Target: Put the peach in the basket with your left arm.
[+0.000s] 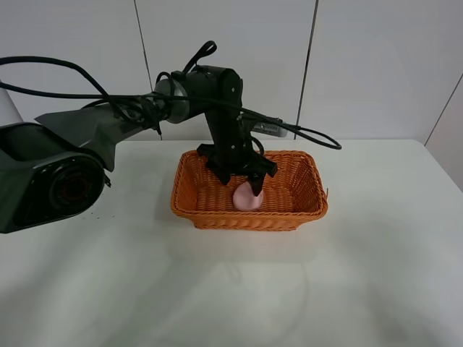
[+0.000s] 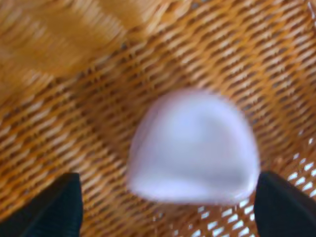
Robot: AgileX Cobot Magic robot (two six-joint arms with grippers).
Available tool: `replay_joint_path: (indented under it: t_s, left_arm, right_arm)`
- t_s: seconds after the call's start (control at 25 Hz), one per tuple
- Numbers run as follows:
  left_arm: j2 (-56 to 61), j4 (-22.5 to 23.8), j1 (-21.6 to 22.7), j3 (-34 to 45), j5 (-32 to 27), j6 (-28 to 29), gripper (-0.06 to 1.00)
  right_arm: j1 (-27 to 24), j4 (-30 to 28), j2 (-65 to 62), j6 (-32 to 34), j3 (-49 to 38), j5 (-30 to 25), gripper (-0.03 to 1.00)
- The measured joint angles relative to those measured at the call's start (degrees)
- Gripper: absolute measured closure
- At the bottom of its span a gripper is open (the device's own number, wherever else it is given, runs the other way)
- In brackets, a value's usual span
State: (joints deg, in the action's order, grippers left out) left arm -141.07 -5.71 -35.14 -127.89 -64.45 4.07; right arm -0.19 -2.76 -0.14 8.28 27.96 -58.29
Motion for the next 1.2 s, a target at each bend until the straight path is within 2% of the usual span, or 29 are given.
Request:
replay_joint_path:
  t_s: [0.2, 0.6, 0.92, 1.2]
  left_arm:
    - [3.4, -0.09, 1.81, -2.93, -2.38, 0.0, 0.11]
    - [7.32, 0.18, 11.17, -3.92, -2.61, -0.72, 0.11]
    - [7.32, 5.71, 22.35, -3.92, -2.61, -1.39, 0.11]
    - [7.32, 6.1, 32.33, -3.92, -2.61, -1.47, 0.11]
  right_arm:
    - [0.0, 0.0, 0.0, 0.0, 0.0, 0.0, 0.27]
    - [0.0, 0.0, 0.0, 0.0, 0.0, 0.0, 0.27]
    - [0.0, 0.0, 0.0, 0.0, 0.0, 0.0, 0.27]
    - [0.0, 0.0, 0.0, 0.0, 0.0, 0.0, 0.27]
